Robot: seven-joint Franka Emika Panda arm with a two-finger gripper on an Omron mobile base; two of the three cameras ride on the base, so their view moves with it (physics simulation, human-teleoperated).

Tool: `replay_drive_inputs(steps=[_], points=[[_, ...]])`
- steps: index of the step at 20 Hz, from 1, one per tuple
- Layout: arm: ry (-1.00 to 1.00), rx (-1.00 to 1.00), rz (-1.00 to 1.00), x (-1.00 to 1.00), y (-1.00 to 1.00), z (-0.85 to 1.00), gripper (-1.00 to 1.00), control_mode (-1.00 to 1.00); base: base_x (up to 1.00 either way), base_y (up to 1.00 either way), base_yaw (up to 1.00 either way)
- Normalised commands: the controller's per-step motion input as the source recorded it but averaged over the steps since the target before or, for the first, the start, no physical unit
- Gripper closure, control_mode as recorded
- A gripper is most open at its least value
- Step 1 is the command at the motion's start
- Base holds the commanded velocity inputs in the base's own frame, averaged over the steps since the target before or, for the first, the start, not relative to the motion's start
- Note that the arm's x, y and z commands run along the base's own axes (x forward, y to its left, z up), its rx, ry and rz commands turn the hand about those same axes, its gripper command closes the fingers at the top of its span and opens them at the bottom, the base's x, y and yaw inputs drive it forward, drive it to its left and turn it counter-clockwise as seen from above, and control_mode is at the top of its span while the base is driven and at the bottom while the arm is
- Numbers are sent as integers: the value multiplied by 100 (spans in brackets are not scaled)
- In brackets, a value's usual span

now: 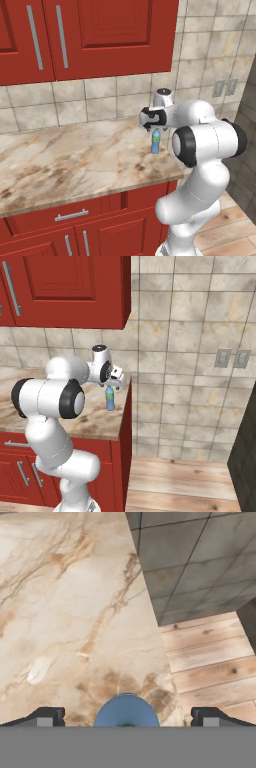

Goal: Place the drinks on the dining counter in a tight cluster.

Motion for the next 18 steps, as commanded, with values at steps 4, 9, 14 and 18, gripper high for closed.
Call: replay_drive_inputs(steps=[4, 9, 14, 18], points=[[-13, 0, -3, 0, 0, -9, -100, -100, 0, 0, 0], [-2, 0, -2, -2, 0, -13, -100, -100, 0, 0, 0], [0, 0, 0, -2, 0, 0, -100, -100, 0, 0, 0], [0, 0, 0, -4, 0, 0, -100, -100, 0, 0, 0]])
